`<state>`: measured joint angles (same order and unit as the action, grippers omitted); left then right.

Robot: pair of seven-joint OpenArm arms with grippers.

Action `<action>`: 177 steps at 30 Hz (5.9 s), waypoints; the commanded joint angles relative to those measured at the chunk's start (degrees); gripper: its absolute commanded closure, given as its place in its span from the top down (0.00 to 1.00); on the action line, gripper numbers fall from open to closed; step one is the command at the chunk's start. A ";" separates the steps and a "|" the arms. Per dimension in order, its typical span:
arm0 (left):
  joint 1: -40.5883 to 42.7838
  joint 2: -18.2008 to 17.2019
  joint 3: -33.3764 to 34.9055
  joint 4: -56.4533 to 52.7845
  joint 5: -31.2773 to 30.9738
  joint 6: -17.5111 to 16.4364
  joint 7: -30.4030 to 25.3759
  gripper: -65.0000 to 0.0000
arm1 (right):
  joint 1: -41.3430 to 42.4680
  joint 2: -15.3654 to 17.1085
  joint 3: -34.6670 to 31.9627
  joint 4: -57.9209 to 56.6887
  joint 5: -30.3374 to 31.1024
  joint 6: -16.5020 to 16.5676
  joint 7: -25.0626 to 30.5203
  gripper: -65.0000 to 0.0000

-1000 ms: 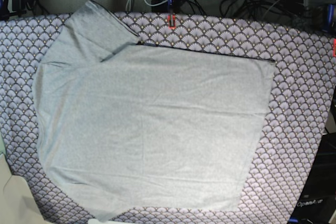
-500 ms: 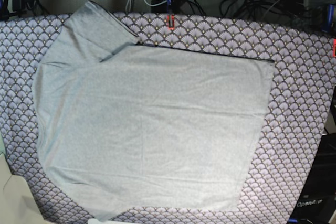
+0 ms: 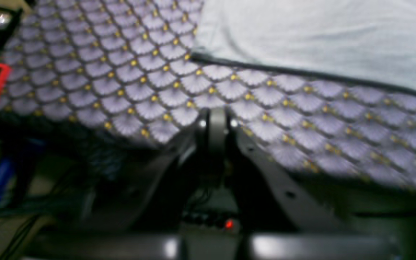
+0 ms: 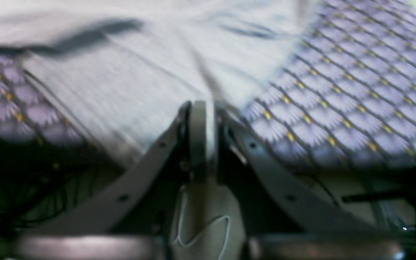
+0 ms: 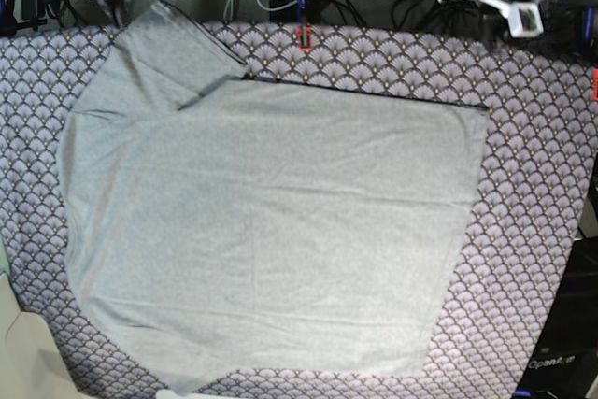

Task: Fold the T-shirt properly
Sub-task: 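Lower both grippers onto the shirt's shoulder corners and close them, then lift the shoulder corners and drag them toward the hem with both grippers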

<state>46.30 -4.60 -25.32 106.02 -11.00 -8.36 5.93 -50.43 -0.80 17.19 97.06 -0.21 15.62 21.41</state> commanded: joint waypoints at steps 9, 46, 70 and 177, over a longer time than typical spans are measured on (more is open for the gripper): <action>-15.75 1.66 -10.59 1.46 -0.20 -13.22 18.90 0.37 | 3.53 -1.62 4.74 0.75 0.34 2.19 -0.53 0.20; -33.42 2.27 -7.69 -20.08 -0.20 -17.09 24.18 0.38 | 4.59 -1.62 4.83 0.75 0.16 2.19 -0.62 0.20; -32.37 1.74 -7.95 -20.08 -0.20 -17.09 24.62 0.00 | 7.58 -1.71 5.01 1.80 14.49 11.68 -16.00 0.21; -64.72 -0.19 -7.51 -33.80 3.40 -16.91 33.23 0.00 | 61.91 7.70 16.00 -4.44 13.35 24.38 -63.30 0.00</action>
<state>-16.32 -4.14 -32.91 71.13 -6.50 -25.26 40.53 10.00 6.00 33.08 91.55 12.21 40.12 -43.57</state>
